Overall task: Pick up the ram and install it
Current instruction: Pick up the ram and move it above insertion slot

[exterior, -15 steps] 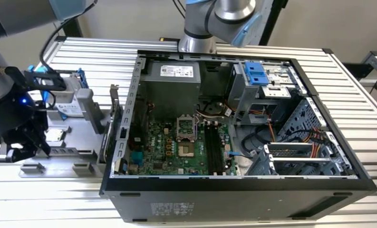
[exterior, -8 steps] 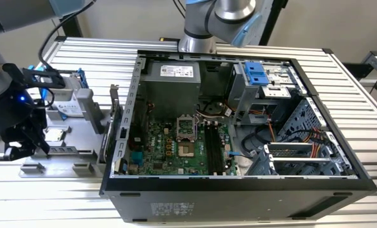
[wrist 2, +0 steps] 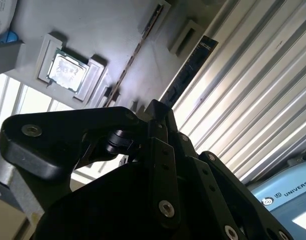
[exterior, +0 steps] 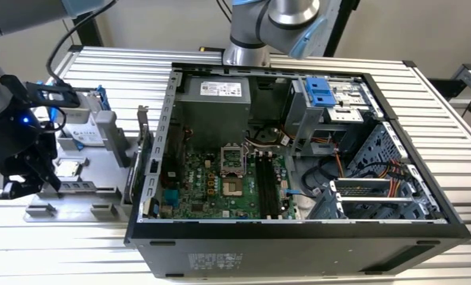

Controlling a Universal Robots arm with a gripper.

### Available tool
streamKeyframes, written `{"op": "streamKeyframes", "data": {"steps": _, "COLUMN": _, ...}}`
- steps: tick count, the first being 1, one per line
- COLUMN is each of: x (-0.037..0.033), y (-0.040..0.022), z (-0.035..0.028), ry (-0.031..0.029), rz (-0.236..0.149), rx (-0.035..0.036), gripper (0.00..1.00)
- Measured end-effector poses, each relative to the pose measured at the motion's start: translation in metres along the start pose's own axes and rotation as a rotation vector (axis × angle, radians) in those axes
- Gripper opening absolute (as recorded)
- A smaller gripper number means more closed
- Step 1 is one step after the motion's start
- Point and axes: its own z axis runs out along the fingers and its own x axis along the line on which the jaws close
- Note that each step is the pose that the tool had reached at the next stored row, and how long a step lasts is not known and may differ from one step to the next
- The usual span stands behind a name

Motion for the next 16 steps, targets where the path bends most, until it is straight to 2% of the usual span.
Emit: {"op": "streamKeyframes", "data": {"steps": 16, "x": -0.0003, "y": 0.0002, "z": -0.0105, "ry": 0.0001, "rz": 0.000, "rx": 0.0000, "gripper": 0.00}}
